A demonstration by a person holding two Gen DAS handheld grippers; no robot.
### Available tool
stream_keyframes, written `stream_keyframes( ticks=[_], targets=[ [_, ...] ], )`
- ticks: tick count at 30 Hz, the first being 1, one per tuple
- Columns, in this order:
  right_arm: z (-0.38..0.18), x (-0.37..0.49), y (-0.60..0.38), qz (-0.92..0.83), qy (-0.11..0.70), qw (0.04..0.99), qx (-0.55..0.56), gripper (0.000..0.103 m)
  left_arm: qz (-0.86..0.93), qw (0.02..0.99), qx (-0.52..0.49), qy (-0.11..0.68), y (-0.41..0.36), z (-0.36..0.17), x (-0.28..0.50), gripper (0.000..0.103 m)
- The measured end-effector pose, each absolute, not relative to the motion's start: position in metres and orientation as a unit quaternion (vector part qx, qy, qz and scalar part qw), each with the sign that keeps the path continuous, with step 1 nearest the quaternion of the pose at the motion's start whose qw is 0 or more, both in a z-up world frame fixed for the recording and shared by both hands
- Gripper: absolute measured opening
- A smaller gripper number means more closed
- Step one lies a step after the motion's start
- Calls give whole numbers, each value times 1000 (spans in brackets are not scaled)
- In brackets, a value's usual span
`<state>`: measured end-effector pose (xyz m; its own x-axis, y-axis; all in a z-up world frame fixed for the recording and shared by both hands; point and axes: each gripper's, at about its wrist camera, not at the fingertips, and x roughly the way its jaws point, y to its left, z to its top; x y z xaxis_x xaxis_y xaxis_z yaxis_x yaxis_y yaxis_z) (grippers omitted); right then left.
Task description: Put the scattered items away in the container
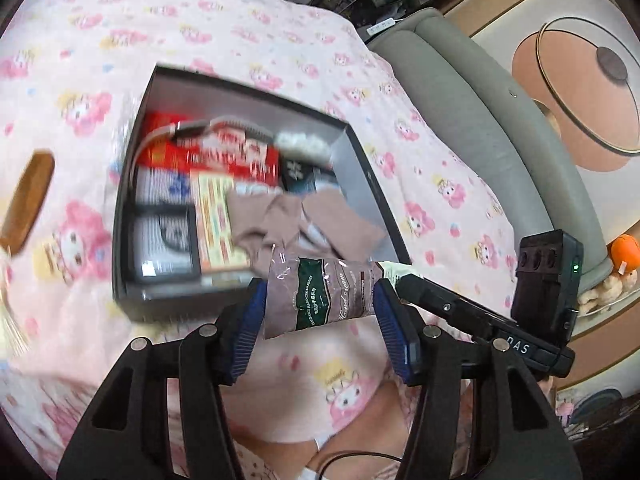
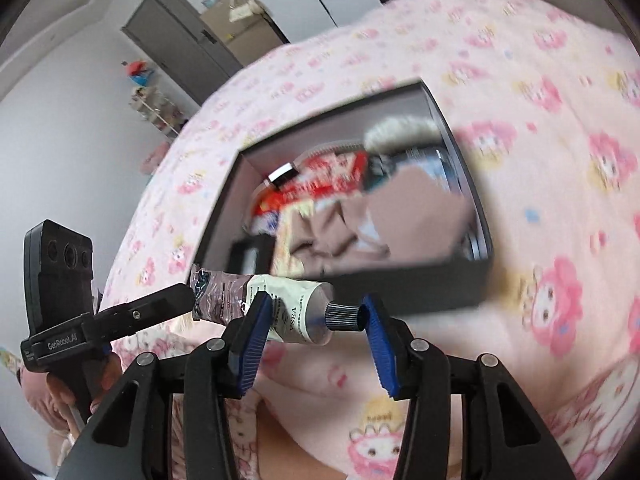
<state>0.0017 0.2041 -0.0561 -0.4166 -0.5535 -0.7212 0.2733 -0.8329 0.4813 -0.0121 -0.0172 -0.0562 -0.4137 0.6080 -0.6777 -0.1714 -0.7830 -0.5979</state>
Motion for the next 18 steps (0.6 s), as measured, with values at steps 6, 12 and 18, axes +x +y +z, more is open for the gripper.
stream_keyframes(
  ticks=[6,12,18],
  targets=[
    [-41,-42,182,-833,-123,268,468,43,836,195,-465,-215,-28,-40,-54,55],
    [-46,-93,156,-824,-75,284,484,43,818,177,-492,-239,-47,-61,-96,55],
    [-85,-103,167,-809,-81,271,515,43,809,176,-524,-198,-31,-94,-120,56]
  ],
)
